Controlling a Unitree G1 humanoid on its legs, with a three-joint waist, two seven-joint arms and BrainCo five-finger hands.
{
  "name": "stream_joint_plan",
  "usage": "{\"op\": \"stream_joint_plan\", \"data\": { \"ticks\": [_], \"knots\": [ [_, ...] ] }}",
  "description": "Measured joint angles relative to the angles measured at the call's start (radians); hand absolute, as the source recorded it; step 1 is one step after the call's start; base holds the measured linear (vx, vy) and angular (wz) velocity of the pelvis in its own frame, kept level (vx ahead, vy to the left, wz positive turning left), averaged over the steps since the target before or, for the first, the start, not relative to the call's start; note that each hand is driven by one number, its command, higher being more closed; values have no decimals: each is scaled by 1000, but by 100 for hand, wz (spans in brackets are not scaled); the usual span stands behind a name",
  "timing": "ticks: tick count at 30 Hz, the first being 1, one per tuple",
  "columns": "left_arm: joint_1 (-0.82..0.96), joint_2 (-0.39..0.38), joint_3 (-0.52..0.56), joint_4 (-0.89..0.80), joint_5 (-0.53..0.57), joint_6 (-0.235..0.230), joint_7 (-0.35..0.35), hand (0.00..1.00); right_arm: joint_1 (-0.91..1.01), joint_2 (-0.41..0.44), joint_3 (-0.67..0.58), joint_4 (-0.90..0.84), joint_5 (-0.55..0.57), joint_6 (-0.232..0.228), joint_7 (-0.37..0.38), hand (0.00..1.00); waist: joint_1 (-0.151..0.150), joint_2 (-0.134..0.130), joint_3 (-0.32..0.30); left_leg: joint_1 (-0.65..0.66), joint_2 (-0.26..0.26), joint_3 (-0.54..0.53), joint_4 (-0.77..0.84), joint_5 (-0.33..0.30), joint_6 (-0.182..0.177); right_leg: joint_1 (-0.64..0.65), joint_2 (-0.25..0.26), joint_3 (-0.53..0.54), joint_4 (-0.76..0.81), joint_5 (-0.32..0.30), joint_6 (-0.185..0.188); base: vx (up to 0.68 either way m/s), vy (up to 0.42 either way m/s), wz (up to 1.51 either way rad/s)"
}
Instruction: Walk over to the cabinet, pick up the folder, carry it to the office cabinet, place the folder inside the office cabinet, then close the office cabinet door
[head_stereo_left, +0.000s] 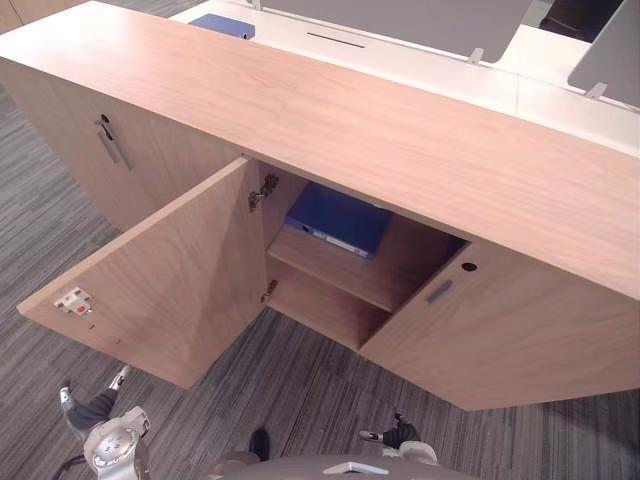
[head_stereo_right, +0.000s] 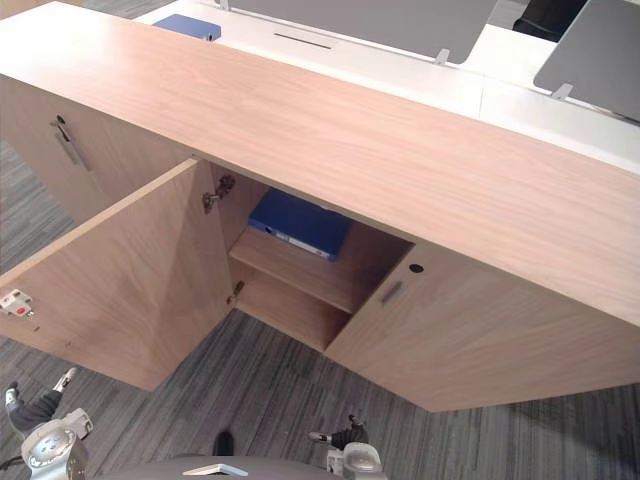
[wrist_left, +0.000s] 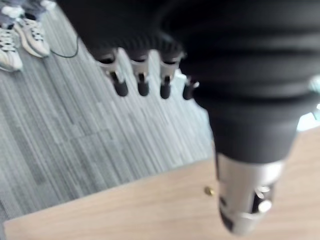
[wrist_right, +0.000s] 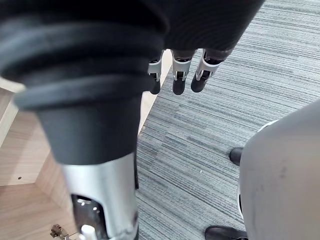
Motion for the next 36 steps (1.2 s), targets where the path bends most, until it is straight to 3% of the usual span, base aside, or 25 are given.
{"op": "stream_joint_plan", "data": {
  "ticks": [5,17,20,21,22,23,27,29,36],
  "knots": [
    [7,3,-78,-61,26,2,-15,0,-9,-2,27,0,-21,0,0,0,0,4,-1,13,27,10,0,1,-1,1,20,29,13,41,-25,41,-7,-1],
    [16,29,-158,-93,144,21,-54,0,-10,-15,24,-1,-23,2,0,0,-4,43,15,-28,24,27,-7,22,-5,-47,17,48,10,33,-8,-107,-22,-8],
    [-32,197,55,-95,125,28,-112,0,2,-14,17,-19,-17,0,13,0,-18,39,13,-29,32,31,-7,30,-9,-55,21,53,-1,7,2,-174,-65,-7],
    [-59,305,63,-95,99,26,-102,0,12,-12,18,-38,-9,-5,13,0,-12,39,10,-29,43,33,-7,37,-18,-52,33,54,-2,1,3,-140,-88,11],
    [-84,364,28,-101,104,11,-102,0,28,-23,19,-35,-10,-4,13,0,3,45,2,-31,46,30,-7,41,-21,-51,39,54,-5,1,2,-132,-90,14],
    [-89,363,16,-116,108,6,-103,0,28,-32,19,-31,-11,-1,13,0,3,51,-5,-34,49,27,-7,43,-21,-53,39,54,-5,1,2,-64,-41,13],
    [-86,199,-67,-138,126,4,-106,0,26,-50,19,-33,-12,-1,13,0,-7,75,-22,-48,44,30,-7,46,-20,-64,39,75,-19,0,2,-11,6,-4],
    [-93,156,-69,-134,130,8,-85,0,24,-44,18,-33,-12,0,13,0,-10,65,-25,-59,43,32,-7,44,-17,-75,39,81,-22,0,3,55,6,-5],
    [-62,157,-75,-134,131,12,-67,0,25,-43,16,-23,-22,7,13,0,-4,16,-45,-53,24,34,-5,39,-12,-55,30,85,-23,21,11,154,-2,7]
  ]
}}
